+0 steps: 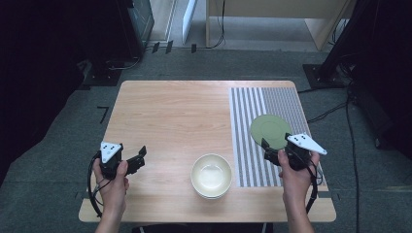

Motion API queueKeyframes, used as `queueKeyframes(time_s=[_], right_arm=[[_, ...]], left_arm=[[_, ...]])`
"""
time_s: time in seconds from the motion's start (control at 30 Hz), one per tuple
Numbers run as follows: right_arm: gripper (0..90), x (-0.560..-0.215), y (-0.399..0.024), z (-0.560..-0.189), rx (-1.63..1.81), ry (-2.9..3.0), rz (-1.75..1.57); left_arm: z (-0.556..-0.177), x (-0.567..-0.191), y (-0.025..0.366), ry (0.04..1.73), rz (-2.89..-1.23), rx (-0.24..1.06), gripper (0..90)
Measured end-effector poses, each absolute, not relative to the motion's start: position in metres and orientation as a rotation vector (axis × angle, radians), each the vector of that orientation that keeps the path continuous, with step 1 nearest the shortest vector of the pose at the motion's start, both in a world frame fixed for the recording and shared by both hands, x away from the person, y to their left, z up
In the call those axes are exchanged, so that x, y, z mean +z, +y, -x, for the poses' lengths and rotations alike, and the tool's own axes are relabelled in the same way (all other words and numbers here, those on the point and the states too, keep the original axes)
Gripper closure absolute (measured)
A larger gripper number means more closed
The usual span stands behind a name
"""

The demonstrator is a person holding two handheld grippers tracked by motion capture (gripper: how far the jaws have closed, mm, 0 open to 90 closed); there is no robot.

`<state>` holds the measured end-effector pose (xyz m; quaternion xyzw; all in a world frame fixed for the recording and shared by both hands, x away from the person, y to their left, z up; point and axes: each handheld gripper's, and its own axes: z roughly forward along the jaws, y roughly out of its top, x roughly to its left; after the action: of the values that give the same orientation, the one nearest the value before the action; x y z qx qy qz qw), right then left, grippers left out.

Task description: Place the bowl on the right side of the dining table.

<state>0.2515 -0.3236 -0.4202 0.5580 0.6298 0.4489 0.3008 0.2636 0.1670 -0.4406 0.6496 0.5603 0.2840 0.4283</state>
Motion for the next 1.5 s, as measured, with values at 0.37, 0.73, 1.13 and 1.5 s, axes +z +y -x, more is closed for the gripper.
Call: queueKeyframes(time_s=[0.37, 0.73, 1.13, 1.5], right_arm=[[12.8, -0.419, -0.314, -0.253, 1.225, 1.668, -1.476], [12.6, -0.424, -0.303, -0.253, 1.262, 1.683, -1.472], [12.6, -0.427, -0.293, -0.253, 1.290, 1.661, -1.492], [38.5, -0.427, -0.284, -0.246, 1.366, 1.707, -1.437]], left_arm=[[-0.265, -0.437, 0.154, 1.345, -1.591, 0.617, 15.1], [-0.259, -0.430, 0.128, 1.283, -1.616, 0.585, 12.6], [-0.248, -0.428, 0.094, 1.173, -1.686, 0.538, 12.3], [-0.242, -0.430, 0.080, 1.135, -1.726, 0.498, 12.9]])
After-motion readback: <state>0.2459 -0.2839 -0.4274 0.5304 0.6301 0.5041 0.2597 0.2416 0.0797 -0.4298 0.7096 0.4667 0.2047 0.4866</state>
